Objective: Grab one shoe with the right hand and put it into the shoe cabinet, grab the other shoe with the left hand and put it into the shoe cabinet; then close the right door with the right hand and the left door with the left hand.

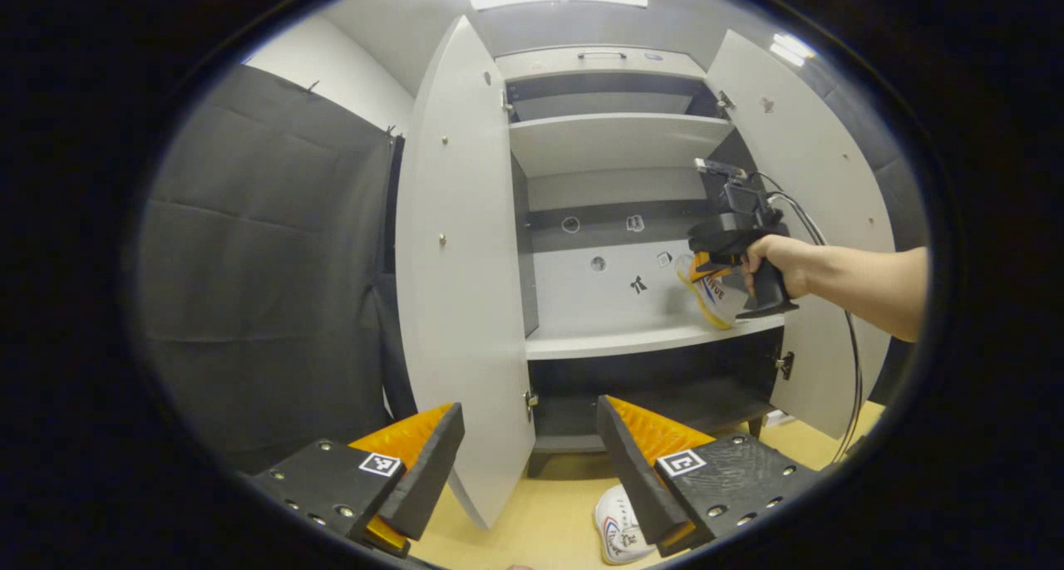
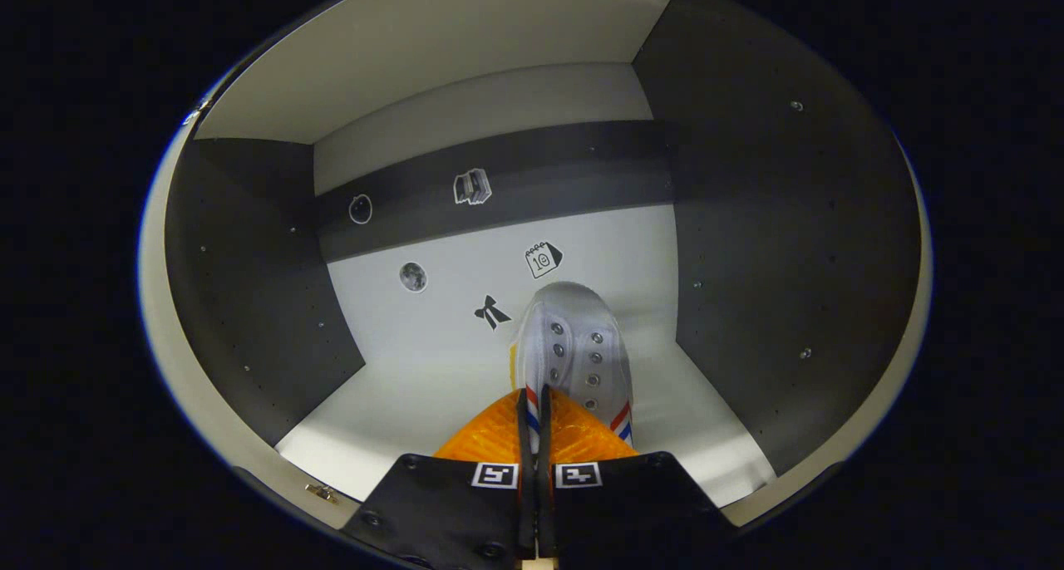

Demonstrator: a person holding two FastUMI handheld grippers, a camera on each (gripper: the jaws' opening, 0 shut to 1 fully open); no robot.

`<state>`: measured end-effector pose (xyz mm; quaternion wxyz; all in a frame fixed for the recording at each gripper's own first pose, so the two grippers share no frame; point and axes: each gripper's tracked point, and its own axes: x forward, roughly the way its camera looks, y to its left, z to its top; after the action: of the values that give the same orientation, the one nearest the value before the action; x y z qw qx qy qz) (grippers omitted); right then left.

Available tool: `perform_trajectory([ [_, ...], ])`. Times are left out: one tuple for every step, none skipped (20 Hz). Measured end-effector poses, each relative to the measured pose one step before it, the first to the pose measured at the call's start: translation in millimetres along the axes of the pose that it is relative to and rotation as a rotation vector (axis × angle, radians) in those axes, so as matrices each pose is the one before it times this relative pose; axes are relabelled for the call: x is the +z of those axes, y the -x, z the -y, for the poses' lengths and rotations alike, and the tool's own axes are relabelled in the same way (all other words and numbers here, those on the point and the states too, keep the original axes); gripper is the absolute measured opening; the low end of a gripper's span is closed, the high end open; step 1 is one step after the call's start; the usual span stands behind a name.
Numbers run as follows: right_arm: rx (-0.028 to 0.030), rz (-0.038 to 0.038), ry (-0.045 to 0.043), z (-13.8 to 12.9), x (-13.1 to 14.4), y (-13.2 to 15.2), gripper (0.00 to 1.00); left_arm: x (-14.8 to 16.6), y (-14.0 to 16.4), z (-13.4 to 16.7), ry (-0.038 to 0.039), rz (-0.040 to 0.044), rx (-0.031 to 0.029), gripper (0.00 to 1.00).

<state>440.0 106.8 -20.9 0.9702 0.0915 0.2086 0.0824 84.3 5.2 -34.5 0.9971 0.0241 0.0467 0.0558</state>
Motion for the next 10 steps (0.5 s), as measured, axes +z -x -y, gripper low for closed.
perform_trajectory([
  [-0.01262,-0.00470,0.00989,1.98,-3.07,-2.76,0.03,-2.91,-0.61,0.70,0.00034,-0.00990,-0.00202,0.95],
  [-0.00915,-0.00188,0.01509,1.24,-1.95,-0.36,0.05,-2.28,-0.26,1.18,0.00033,-0.00826,-0.00372,0.95],
  [0.00212,0.02557,0.01168,-1.03,2.68,0.29,0.16,-2.32,-1.02,1.62,-0.00254,-0.00643,-0.00431,0.95],
  [-0.00156,0.02843,0.01085,-0.39,3.29,1.73,0.22,-2.69,0.27,2.28,-0.00482,-0.00661,-0.00722,0.95],
  [-0.00466,0.02239,0.01659,0.61,5.24,7.70,0.26,-3.16,-1.00,3.94,-0.00312,-0.00638,-0.01452,0.95],
  [-0.00143,0.01426,0.01663,0.98,1.81,7.58,0.51,-4.29,-1.53,3.66,0.00059,-0.00913,-0.01708,0.95],
  [-0.00114,0.01375,0.00959,0.67,0.45,7.67,0.62,-4.44,-2.34,4.09,0.00337,-0.01234,-0.01655,0.95],
  [0.00086,0.01825,0.00523,-0.48,1.27,9.67,0.75,-4.61,-2.82,2.77,0.00740,-0.01104,-0.01484,0.95],
  [-0.00137,0.02024,0.00728,1.01,-0.50,10.84,0.82,-5.14,-2.66,3.90,0.01022,-0.01210,-0.01598,0.95],
  [-0.00355,0.01744,0.01215,1.66,-0.99,11.81,0.95,-5.27,-2.75,3.49,0.01063,-0.01327,-0.01597,0.95],
])
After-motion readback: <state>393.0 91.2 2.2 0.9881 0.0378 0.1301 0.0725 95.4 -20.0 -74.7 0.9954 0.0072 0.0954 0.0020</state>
